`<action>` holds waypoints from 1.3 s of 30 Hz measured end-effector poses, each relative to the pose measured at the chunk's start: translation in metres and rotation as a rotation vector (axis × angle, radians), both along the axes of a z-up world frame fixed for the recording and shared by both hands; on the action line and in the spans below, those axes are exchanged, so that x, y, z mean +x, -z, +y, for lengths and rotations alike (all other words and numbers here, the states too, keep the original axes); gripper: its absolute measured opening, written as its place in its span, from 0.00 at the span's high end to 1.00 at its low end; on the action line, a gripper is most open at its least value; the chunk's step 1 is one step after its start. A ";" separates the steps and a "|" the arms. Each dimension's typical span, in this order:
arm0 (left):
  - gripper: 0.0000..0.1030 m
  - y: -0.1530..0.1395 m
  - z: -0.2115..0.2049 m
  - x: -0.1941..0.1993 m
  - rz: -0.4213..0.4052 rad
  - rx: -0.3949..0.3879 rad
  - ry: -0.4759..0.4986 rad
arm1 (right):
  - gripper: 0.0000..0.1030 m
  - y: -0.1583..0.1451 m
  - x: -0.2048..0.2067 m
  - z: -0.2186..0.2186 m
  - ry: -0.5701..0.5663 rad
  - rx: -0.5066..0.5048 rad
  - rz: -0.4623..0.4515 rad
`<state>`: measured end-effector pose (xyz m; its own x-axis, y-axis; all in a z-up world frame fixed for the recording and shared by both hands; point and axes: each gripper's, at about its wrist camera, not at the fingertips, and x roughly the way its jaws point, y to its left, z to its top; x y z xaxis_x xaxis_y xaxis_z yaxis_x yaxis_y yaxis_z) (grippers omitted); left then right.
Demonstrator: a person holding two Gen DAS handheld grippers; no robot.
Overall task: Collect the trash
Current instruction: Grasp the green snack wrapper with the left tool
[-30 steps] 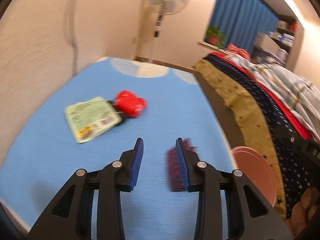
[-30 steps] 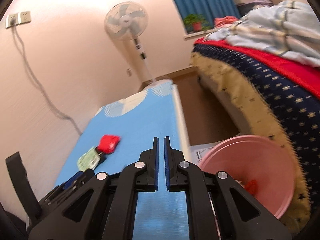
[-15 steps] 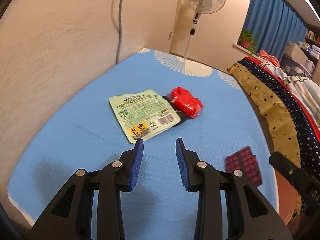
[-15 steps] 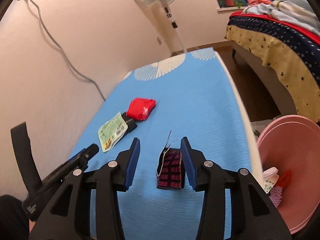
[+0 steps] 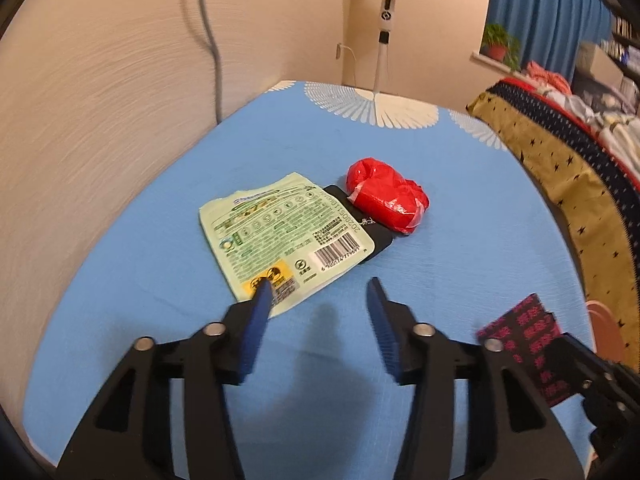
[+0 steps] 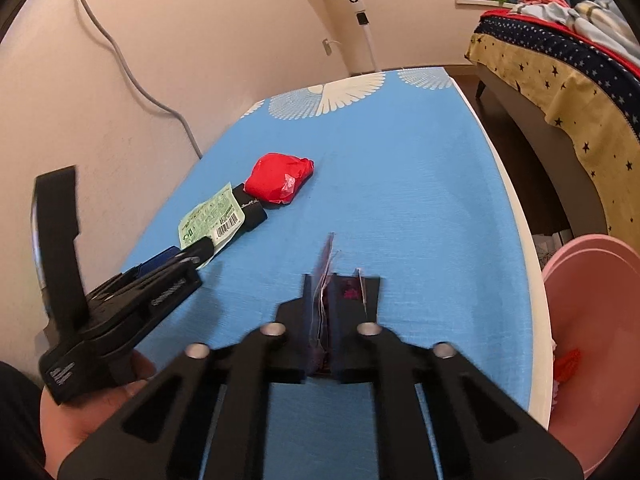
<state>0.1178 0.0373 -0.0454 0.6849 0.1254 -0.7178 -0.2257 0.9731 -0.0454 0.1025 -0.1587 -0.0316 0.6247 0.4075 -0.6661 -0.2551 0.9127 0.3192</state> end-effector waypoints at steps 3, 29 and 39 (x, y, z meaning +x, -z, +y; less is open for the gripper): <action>0.44 0.003 -0.006 0.011 0.029 0.047 0.007 | 0.97 -0.005 0.003 -0.003 0.011 -0.003 -0.024; 0.48 0.013 -0.005 0.042 0.130 0.192 -0.038 | 0.97 -0.008 0.012 -0.010 0.017 0.052 -0.037; 0.83 0.000 -0.003 0.031 0.058 0.201 -0.071 | 0.97 -0.012 0.005 -0.013 0.024 0.039 -0.056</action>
<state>0.1489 0.0343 -0.0455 0.6276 0.3164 -0.7113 -0.2906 0.9429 0.1630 0.1077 -0.1720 -0.0195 0.6703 0.4171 -0.6138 -0.2521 0.9059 0.3403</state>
